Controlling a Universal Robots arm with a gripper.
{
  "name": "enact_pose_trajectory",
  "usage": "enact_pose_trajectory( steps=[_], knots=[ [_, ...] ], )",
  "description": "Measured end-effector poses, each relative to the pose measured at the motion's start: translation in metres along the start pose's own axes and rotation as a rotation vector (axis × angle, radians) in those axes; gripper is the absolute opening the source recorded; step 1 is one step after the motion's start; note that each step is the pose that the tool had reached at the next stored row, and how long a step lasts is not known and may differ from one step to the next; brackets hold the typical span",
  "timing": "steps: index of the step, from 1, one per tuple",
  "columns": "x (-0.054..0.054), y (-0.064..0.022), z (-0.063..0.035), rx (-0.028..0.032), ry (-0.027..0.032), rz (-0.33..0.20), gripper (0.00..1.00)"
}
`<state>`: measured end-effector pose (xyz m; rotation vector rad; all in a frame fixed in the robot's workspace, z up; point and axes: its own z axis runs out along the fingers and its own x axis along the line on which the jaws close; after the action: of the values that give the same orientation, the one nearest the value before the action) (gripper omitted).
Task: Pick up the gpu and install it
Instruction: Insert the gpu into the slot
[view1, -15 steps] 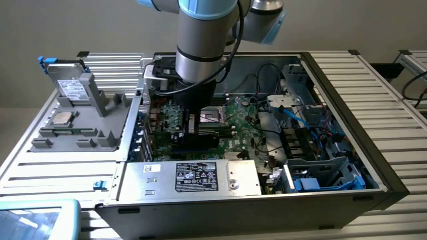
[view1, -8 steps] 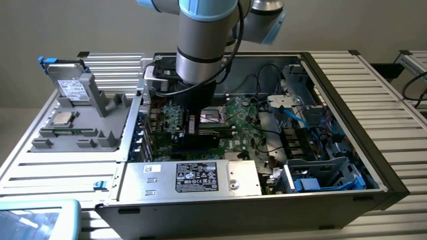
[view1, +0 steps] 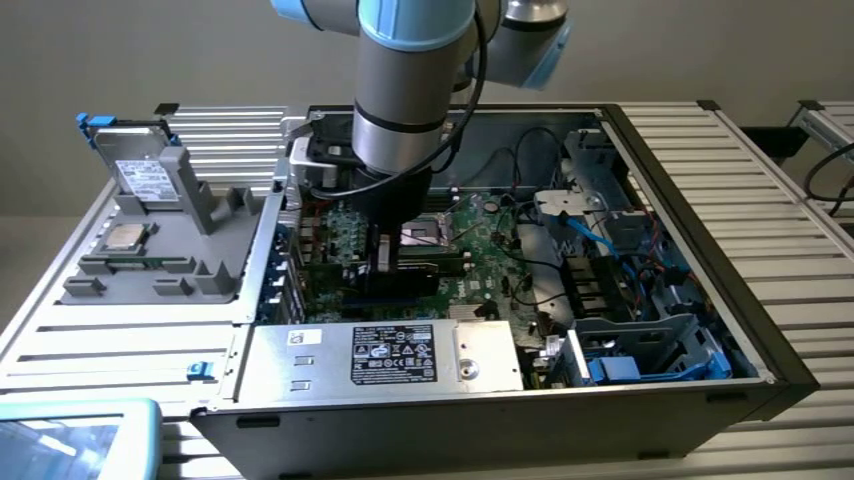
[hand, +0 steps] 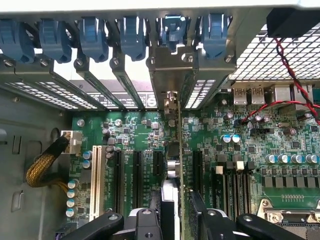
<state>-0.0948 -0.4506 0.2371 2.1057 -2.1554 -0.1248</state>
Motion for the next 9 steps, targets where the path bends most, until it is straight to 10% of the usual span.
enact_pose_trajectory(
  steps=[9],
  knots=[
    [0.0,0.0004,-0.0008,0.0114,-0.0003,0.0,0.36]
  ],
)
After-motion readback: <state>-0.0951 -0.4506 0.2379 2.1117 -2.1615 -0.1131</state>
